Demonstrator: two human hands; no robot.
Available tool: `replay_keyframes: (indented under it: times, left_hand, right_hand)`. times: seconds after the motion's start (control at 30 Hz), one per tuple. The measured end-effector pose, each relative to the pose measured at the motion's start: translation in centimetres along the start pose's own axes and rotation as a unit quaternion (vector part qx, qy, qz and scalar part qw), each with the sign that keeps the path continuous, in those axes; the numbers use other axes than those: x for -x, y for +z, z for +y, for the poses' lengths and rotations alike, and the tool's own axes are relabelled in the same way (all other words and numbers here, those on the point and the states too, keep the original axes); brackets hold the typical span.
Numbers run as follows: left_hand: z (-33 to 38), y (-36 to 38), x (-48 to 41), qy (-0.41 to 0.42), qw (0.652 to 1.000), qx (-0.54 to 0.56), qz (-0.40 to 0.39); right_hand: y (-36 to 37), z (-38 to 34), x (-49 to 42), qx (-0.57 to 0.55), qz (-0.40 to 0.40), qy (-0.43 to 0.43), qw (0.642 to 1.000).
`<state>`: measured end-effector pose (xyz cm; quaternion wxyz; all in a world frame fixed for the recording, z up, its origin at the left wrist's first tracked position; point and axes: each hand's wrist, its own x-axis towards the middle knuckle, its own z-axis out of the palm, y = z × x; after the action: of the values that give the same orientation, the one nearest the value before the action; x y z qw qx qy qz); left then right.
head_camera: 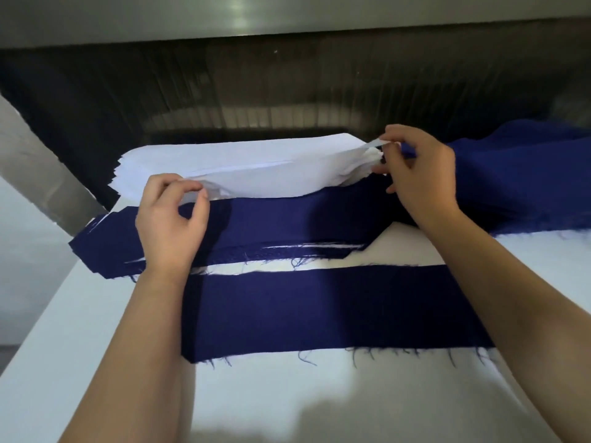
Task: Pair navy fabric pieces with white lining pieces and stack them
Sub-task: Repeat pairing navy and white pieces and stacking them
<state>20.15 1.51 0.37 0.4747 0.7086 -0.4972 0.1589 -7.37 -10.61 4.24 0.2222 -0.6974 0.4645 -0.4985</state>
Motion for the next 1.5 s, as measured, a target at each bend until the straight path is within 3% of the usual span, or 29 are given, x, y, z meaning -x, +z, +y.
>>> replay_keyframes:
  times: [0.2, 0.43, 0.63, 0.73, 0.87, 1.03, 1.2, 1.37, 1.5]
  left_hand:
    - [1.7, -2.2, 2.5, 0.034, 0.999, 0.029, -0.030]
    - [2.9, -5.6, 6.5, -0.025, 0.995, 0.044, -0.090]
    - [3.8, -6.2, 10.5, -0.140, 0.974, 0.131, -0.122]
    - [3.8, -6.0, 10.9, -0.159, 0.971, 0.120, -0.136]
    - [3.6, -5.9, 10.4, -0.203, 0.961, 0.129, -0.138]
    - [3.6, -5.9, 10.7, -0.184, 0.963, 0.111, -0.161]
    - [3.7, -6.2, 10.4, -0.200, 0.965, 0.132, -0.103]
    - [3.7, -6.6, 10.3, -0.202, 0.966, 0.148, -0.068]
    - [2.9, -7.1, 9.9, -0.205, 0.961, 0.131, -0.129]
  right_hand:
    - [-3.4, 0.7, 3.4, -0.074, -0.024, -0.035, 0.996]
    - [-6.1, 2.1, 8.1, 0.111, -0.080, -0.186, 0.973]
    - [-8.5, 1.9, 10.6, 0.158, -0.048, -0.175, 0.971]
    - [-10.0, 2.1, 12.2, 0.216, -0.033, -0.186, 0.958]
    - [-11.1, 2.3, 13.1, 0.216, -0.009, -0.163, 0.963]
    - [-10.9, 2.8, 13.1, 0.173, -0.055, -0.108, 0.977]
    - [-10.8, 3.6, 13.0, 0.173, -0.064, -0.107, 0.977]
    - [-11.1, 4.3, 12.6, 0.080, -0.058, -0.015, 0.995]
    - [-11.2, 4.4, 12.6, 0.027, -0.056, 0.036, 0.997]
